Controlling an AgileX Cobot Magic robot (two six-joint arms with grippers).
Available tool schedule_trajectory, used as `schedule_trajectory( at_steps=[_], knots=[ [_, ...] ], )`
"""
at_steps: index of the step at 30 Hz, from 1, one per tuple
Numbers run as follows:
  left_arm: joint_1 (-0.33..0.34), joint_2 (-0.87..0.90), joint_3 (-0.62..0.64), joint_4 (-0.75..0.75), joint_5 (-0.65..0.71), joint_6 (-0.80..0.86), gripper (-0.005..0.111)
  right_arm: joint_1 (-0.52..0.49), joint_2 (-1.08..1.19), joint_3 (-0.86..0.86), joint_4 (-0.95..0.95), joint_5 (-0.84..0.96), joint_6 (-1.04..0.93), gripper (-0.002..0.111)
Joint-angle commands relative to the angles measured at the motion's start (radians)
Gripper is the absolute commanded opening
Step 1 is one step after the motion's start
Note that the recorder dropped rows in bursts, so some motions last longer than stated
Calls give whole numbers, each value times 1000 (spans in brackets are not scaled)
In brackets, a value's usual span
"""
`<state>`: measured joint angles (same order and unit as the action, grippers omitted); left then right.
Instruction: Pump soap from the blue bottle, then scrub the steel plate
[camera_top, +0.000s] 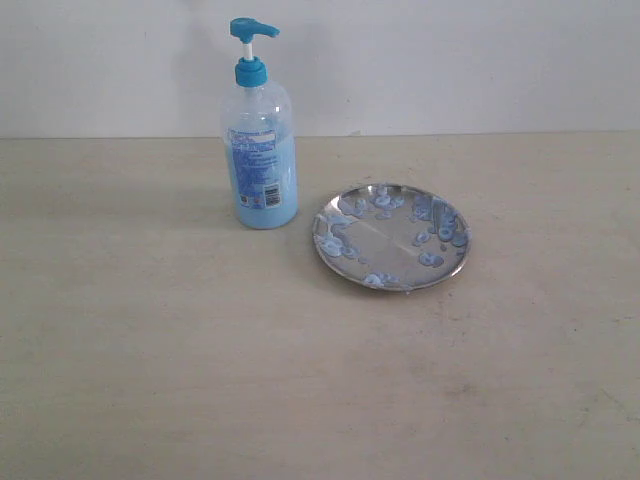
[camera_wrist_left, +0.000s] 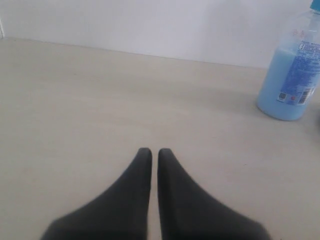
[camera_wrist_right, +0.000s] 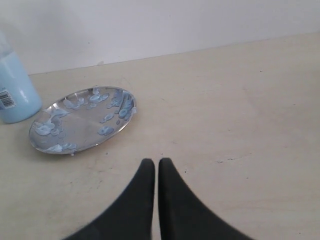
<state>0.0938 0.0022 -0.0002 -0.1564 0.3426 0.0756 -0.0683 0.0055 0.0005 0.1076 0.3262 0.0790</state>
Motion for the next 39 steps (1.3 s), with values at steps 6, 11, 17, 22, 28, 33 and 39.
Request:
schedule_trajectory(
  at_steps=[6, 11, 17, 22, 28, 33, 39],
  knots=[
    [4, -2, 0, 11, 0, 52, 4, -4, -6, 0, -8, -4, -2, 0],
    [4, -2, 0, 11, 0, 52, 4, -4, -6, 0, -8, 0, -2, 0],
    [4, -2, 0, 11, 0, 52, 4, -4, -6, 0, -8, 0, -2, 0],
    [4, -2, 0, 11, 0, 52, 4, -4, -6, 0, -8, 0, -2, 0],
    [4, -2, 0, 11, 0, 52, 4, -4, -6, 0, -8, 0, -2, 0],
    [4, -2, 0, 11, 0, 52, 4, -4, -6, 0, -8, 0, -2, 0],
    [4, -2, 0, 11, 0, 52, 4, -4, -6, 0, -8, 0, -2, 0]
  ],
)
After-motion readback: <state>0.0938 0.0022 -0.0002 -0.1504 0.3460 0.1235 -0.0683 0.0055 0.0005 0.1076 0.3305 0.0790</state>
